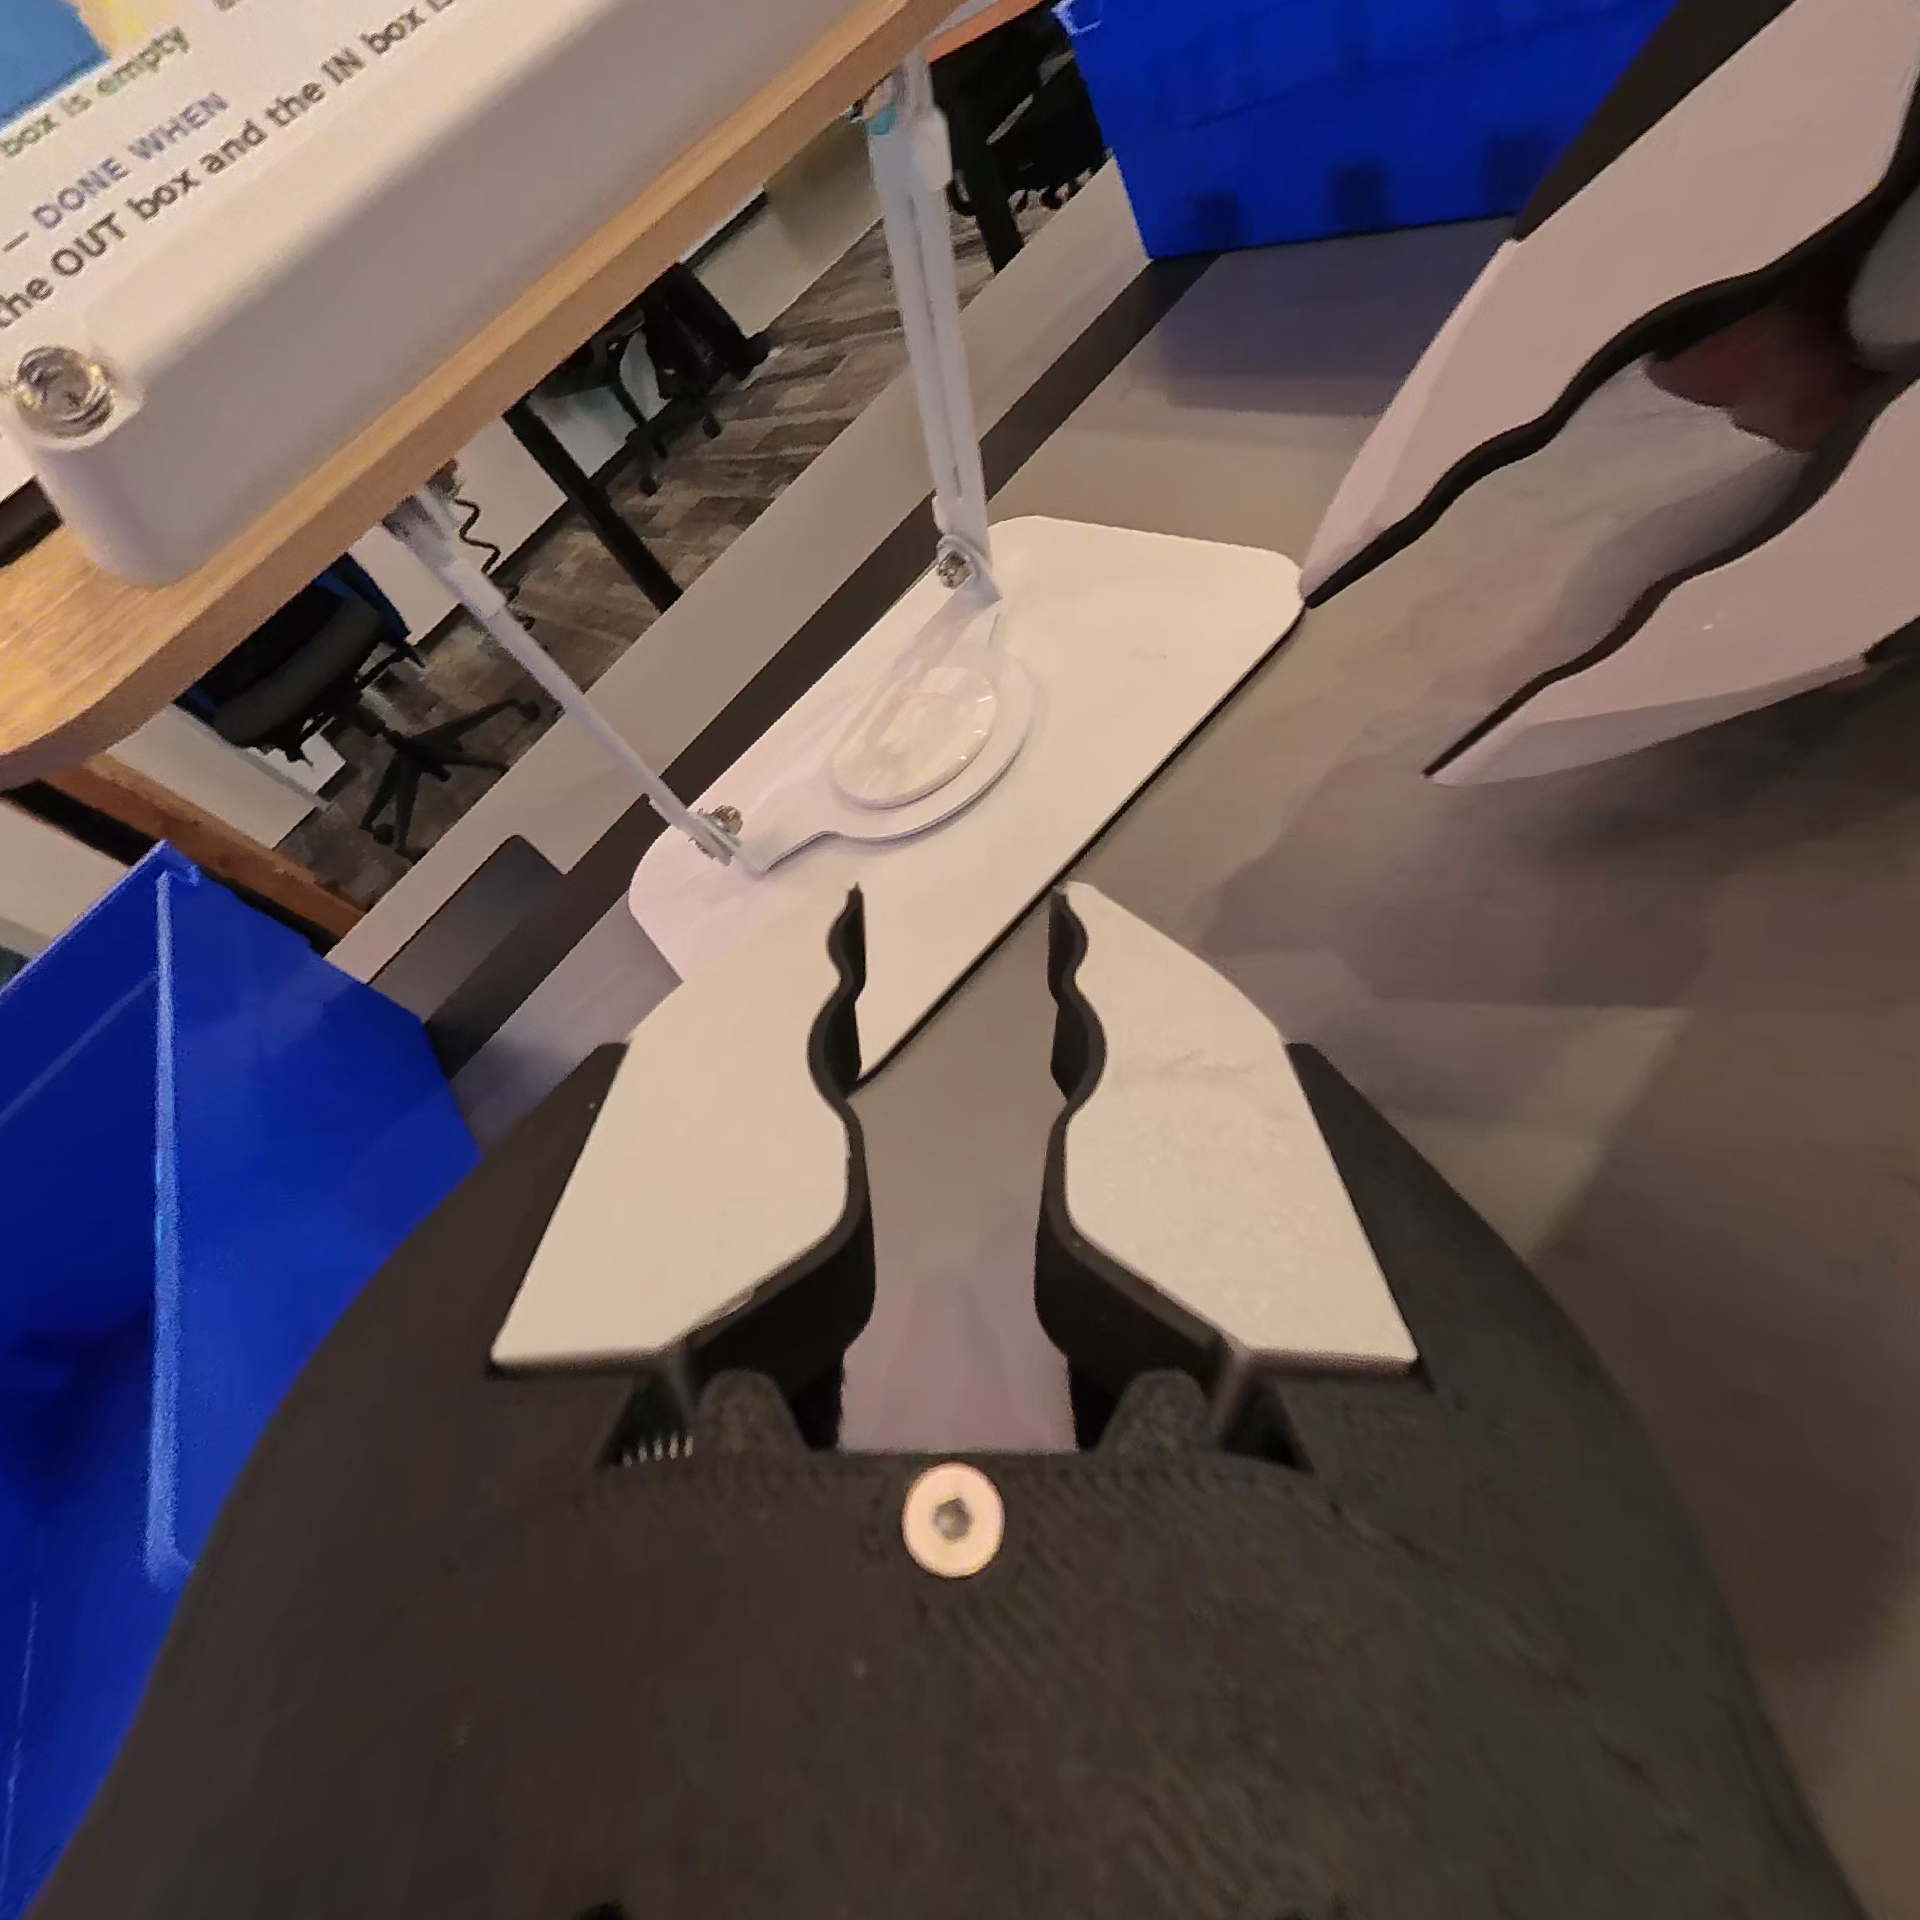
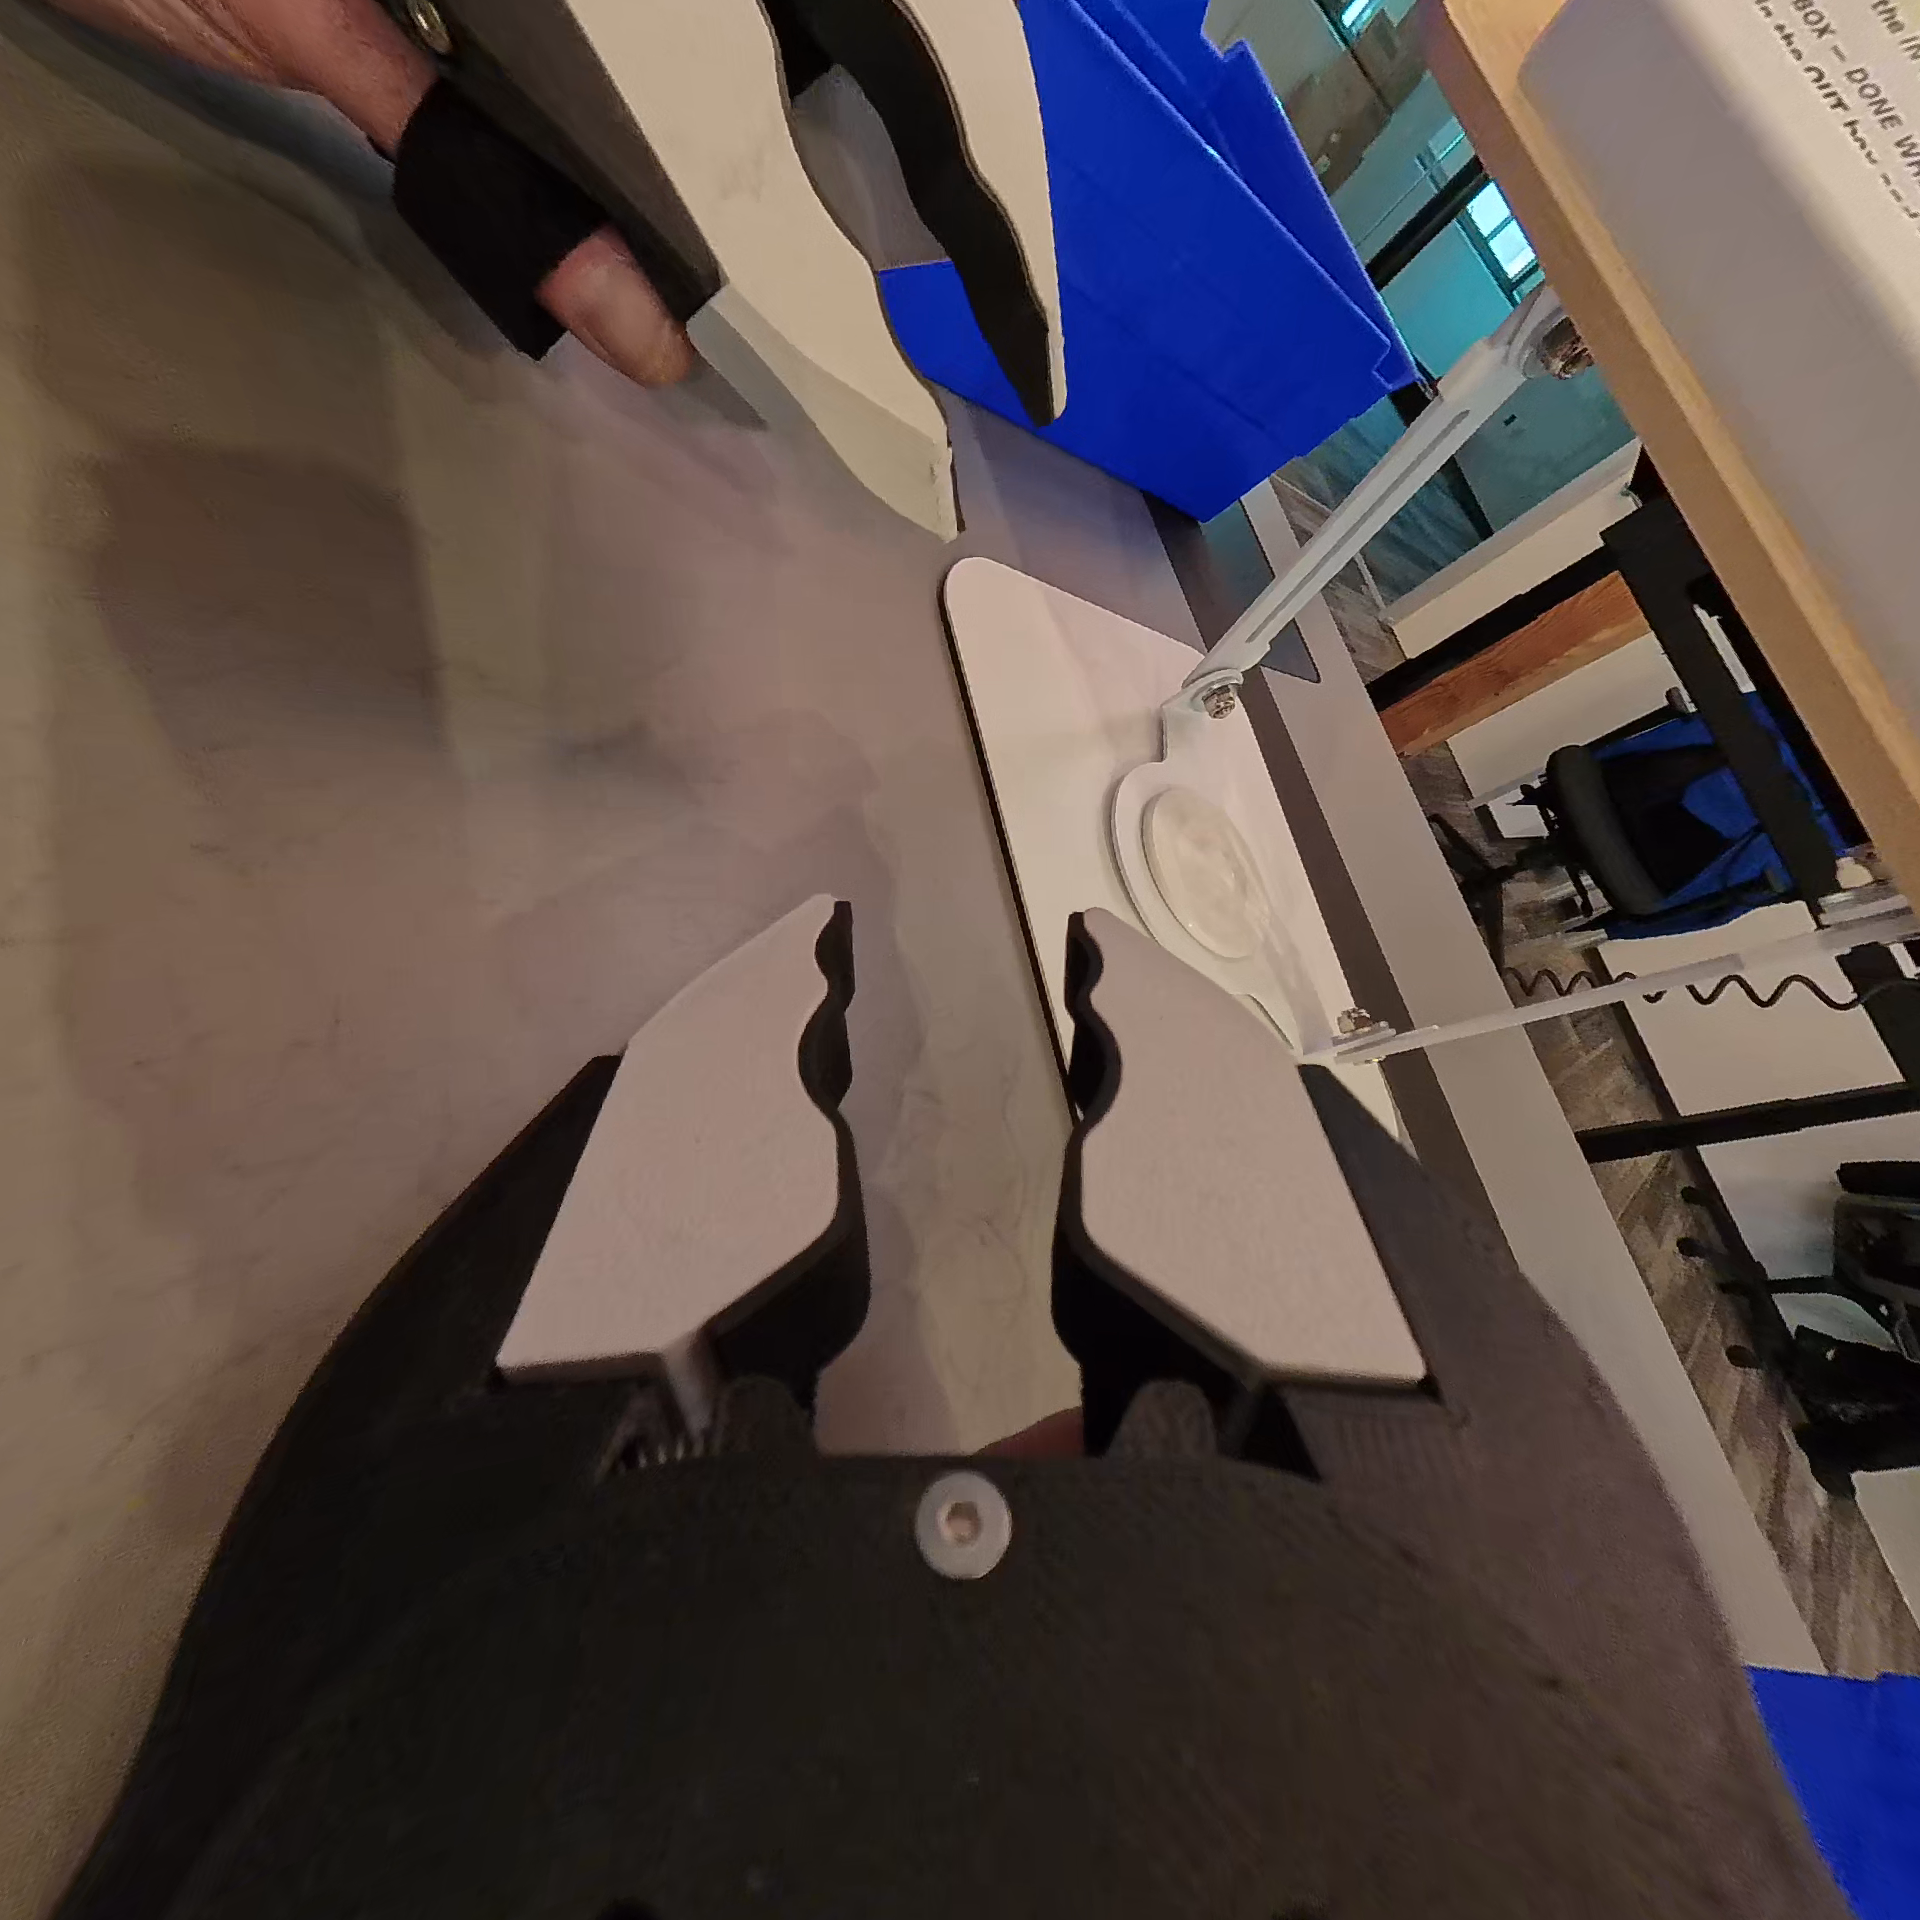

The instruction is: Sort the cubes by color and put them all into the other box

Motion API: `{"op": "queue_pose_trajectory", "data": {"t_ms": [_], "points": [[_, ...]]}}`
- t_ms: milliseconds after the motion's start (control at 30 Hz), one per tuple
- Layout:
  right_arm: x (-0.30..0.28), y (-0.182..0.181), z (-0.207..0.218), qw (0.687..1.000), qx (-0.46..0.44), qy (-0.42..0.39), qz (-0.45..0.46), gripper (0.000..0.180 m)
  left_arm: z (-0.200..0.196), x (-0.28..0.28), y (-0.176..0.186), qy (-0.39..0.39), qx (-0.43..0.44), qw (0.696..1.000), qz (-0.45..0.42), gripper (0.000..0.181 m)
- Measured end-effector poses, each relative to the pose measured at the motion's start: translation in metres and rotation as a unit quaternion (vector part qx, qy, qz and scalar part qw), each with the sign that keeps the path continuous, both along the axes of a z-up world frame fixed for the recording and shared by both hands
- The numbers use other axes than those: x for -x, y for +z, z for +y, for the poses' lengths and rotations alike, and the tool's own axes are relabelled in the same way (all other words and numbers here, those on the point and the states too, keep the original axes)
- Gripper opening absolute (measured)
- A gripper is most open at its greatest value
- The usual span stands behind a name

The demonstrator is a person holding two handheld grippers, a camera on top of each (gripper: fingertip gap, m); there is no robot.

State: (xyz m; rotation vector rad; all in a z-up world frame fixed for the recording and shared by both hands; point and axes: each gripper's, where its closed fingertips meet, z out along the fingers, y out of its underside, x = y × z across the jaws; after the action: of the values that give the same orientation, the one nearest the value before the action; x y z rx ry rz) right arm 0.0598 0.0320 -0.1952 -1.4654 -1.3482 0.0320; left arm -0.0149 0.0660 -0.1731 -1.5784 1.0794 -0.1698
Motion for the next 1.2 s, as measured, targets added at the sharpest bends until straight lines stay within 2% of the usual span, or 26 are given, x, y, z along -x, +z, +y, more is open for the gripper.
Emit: {"op": "queue_pose_trajectory", "data": {"t_ms": [33,333,900,967,1033,1067,1133,1200], "points": [[0.000,0.000,0.000,1.000,0.001,0.001,0.002,0.039,0.002,0.002,0.000,0.010,0.000,1.000,0.001,0.033],[0.001,0.000,0.001,1.000,0.002,0.003,0.005,0.043,0.012,0.013,-0.006,0.046,0.014,0.999,0.012,0.033],[0.002,-0.001,-0.001,1.000,0.002,0.010,0.002,0.042,0.012,0.012,-0.008,0.040,0.022,0.999,0.007,0.034],[0.002,-0.002,-0.002,1.000,0.006,0.012,0.000,0.034,0.013,0.012,-0.008,0.041,0.021,0.999,0.008,0.033],[0.003,-0.004,-0.007,0.999,0.014,0.028,-0.007,0.007,0.012,0.012,-0.008,0.038,0.020,0.999,0.007,0.025],[0.004,-0.004,-0.009,0.999,0.013,0.034,-0.009,0.000,0.011,0.011,-0.008,0.033,0.020,0.999,0.008,0.015],[0.006,-0.003,-0.011,0.999,0.007,0.038,-0.011,0.000,0.009,0.010,-0.010,0.026,0.025,0.999,0.011,0.000],[0.006,-0.004,-0.010,0.999,0.007,0.037,-0.015,0.000,0.009,0.009,-0.010,0.024,0.025,0.999,0.013,0.000]]}}
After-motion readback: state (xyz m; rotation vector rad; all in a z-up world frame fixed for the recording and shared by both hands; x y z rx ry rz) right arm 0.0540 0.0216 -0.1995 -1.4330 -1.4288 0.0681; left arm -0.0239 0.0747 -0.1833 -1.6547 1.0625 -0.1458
